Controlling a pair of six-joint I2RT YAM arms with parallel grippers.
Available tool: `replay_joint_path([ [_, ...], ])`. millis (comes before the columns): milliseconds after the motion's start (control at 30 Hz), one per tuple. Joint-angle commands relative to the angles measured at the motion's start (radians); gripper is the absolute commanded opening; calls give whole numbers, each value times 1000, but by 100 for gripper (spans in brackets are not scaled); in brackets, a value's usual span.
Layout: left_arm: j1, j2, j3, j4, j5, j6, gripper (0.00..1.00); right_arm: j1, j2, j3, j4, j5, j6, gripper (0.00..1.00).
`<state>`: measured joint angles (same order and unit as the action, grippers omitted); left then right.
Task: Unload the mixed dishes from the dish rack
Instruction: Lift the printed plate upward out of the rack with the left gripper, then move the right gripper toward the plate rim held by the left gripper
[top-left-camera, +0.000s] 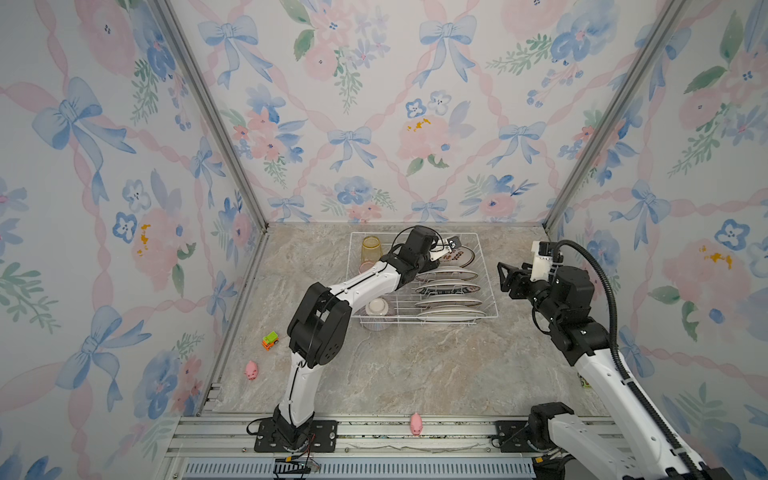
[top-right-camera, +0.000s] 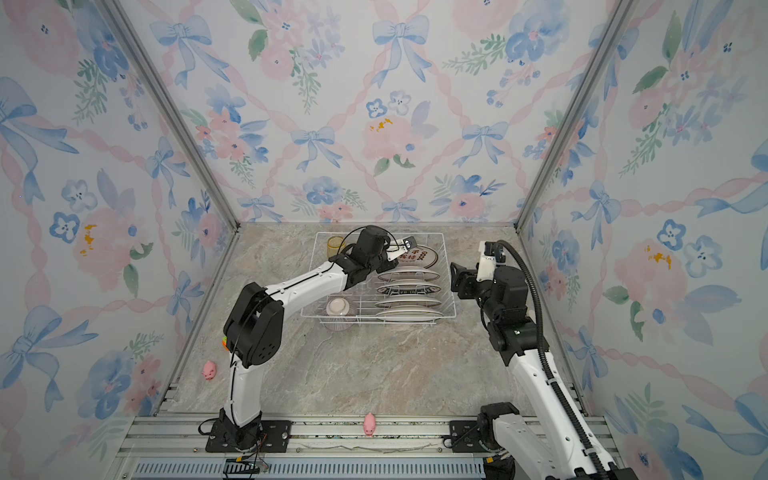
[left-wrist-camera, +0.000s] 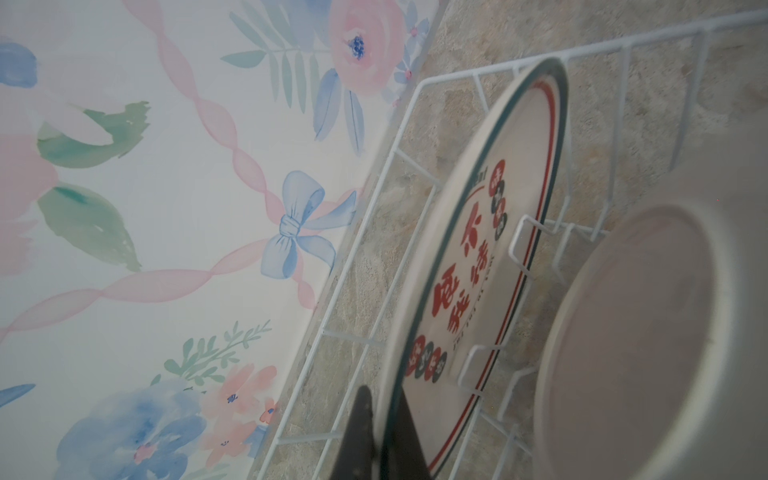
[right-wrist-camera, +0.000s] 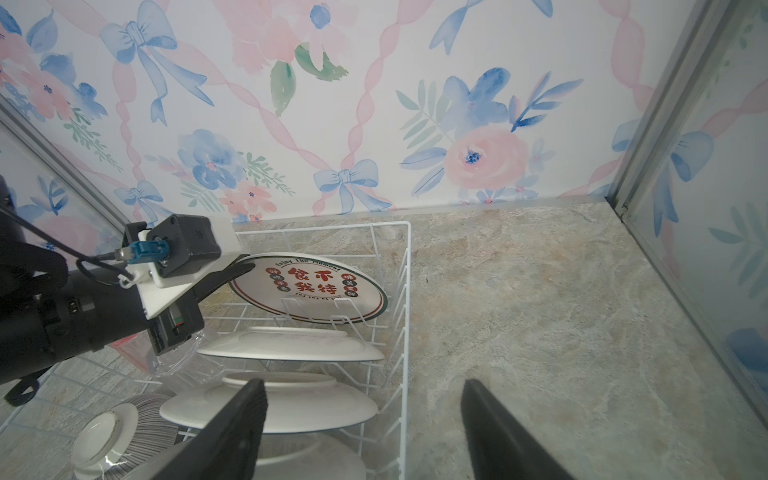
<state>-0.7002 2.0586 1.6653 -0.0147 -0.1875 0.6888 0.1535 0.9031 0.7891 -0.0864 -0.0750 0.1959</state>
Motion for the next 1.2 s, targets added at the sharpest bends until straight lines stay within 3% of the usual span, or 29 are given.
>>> replay_joint_path([
  [0,-3,-40,2,67,-29,-60,0,9,2,-3,20,8,16,76],
  [500,-2,-190,88,4,-80,-231,0,4,30,5,53,-25,30,76],
  [667,-3,-240,119,-54,-50,-310,0,-41,36,1,81,-102,51,75],
  [867,12,-303,172,-184,89,-466,0,-188,33,-71,241,-350,131,72],
  [1033,76,-356,181,-266,342,-653,0,-324,108,-156,602,-707,356,69],
  [1167,116,-385,144,-266,495,-761,0,-345,193,-187,868,-844,542,61],
])
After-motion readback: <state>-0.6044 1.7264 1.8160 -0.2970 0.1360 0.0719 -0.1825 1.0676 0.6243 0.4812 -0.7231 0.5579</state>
